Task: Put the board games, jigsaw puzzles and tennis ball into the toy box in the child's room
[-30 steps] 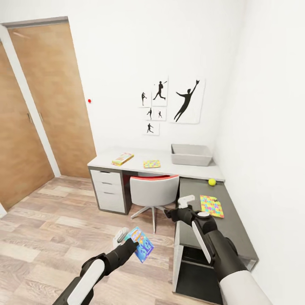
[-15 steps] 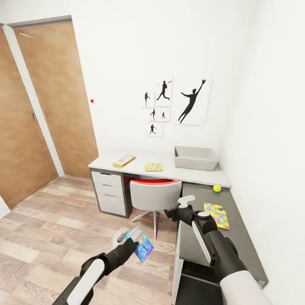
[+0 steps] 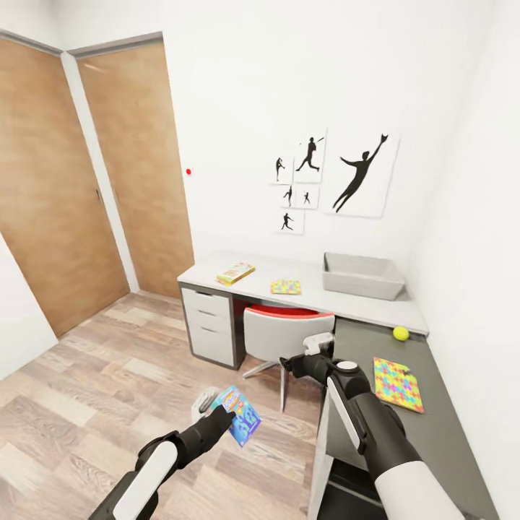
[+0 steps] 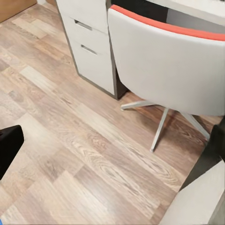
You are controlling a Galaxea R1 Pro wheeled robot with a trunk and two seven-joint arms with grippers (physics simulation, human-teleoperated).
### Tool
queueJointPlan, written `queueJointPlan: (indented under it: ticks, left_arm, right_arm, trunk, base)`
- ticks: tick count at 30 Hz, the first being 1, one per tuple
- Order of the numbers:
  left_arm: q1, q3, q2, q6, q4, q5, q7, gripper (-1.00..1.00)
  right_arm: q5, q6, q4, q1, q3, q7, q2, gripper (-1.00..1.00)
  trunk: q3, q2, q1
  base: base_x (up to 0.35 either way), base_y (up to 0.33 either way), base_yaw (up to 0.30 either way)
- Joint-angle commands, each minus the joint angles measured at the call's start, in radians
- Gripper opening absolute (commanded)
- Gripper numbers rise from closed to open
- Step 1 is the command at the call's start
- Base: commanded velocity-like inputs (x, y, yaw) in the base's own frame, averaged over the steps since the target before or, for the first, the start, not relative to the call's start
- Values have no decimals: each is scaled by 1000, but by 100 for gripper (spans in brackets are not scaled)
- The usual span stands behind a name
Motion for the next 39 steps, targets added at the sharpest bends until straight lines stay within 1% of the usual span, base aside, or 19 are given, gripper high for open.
queueJointPlan:
  ticks: [1, 10, 18, 22, 39]
  left_arm:
    - [-1, -2, 1, 1, -1, 11, 7, -100]
    - [-1, -6, 1, 1, -4, 11, 5, -100]
    - [2, -6, 3, 1, -7, 9, -34, -100]
    - [3, -3, 4, 2, -6, 9, -42, -100]
    - [4, 0, 2, 2, -6, 9, -46, -100]
  right_arm:
    - [6, 5, -2, 0, -1, 6, 0, 100]
    - [6, 5, -2, 0, -1, 6, 0, 100]
    - [6, 6, -9, 0, -1, 6, -1, 100]
    - [6, 6, -14, 4, -1, 6, -1, 100]
    - [6, 8, -17, 7, -2, 6, -1, 100]
  trunk:
    - [-2, -2, 1]
    - [-2, -2, 1]
    - [-2, -2, 1]
    - [-2, -2, 1]
    - [-2, -2, 1]
  base:
    - [2, -2, 295]
    - [15, 0, 296]
    - [259, 0, 297]
    - [174, 0, 297]
    - [18, 0, 285]
